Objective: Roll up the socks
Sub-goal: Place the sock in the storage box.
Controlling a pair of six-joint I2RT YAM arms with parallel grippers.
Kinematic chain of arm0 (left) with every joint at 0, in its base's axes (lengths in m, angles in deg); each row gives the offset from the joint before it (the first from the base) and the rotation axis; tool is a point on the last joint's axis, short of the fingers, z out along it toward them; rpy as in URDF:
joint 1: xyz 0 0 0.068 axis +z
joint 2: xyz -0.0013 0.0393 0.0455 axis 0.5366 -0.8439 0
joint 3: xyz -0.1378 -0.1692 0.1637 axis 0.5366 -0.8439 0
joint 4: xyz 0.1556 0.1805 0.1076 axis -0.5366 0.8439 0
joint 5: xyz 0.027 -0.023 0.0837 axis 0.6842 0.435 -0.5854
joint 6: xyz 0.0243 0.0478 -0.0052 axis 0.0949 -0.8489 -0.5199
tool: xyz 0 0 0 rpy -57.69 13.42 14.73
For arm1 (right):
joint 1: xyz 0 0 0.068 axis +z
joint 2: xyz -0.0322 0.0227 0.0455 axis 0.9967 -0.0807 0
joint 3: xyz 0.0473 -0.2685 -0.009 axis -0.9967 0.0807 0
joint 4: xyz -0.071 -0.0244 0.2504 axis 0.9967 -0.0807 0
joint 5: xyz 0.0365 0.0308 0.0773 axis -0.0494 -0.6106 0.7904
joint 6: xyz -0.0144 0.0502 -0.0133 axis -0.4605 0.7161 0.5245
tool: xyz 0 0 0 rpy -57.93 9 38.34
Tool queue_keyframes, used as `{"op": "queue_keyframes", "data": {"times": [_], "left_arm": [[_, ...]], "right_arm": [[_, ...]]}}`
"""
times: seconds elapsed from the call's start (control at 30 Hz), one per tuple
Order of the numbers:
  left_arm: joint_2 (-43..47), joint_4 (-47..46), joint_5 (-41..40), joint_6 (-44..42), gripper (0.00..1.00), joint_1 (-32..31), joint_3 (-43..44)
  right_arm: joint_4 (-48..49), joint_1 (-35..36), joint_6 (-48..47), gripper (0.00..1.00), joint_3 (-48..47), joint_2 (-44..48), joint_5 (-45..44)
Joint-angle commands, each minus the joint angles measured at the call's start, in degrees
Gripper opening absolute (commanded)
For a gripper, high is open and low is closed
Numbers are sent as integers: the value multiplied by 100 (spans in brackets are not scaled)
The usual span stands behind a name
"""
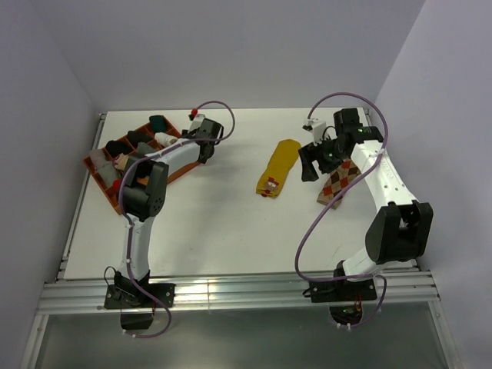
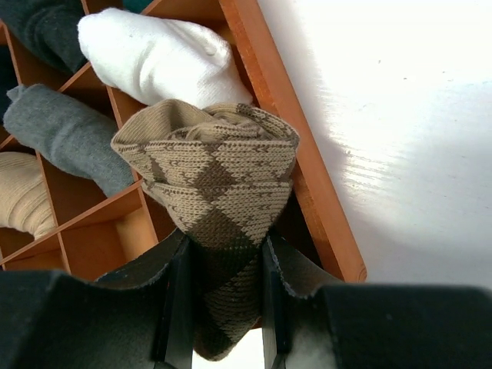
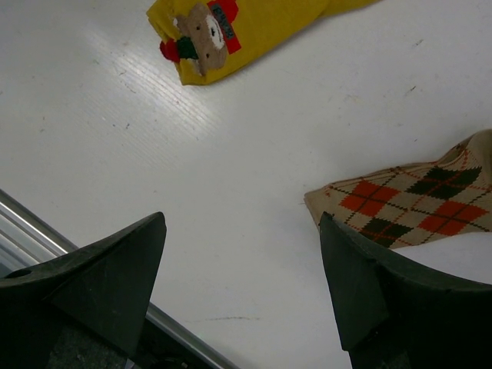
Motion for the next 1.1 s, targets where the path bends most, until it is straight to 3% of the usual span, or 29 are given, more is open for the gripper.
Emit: {"op": "queue_keyframes", "data": {"times": [0.0,0.13,0.33,0.63,0.87,1.07], "left_arm": [[40,43,839,81,0,-41,-46],[242,-221,172,10,0,-225,-405],[839,-564,-120,124,0,-322,-784],[1139,86,-1376,1,0,-305,-495],[1779,-177,406,54,0,-287,-855],[1754,95,170,-42,0,-59,-749]], "right_arm": [[193,-28,24,88,40,119,-27],[202,-28,16,88,49,102,8],[220,-28,-2,88,93,102,0],[228,-37,-37,88,128,111,35],[211,-37,-46,88,120,102,35],[185,-37,-64,88,146,102,79]]}}
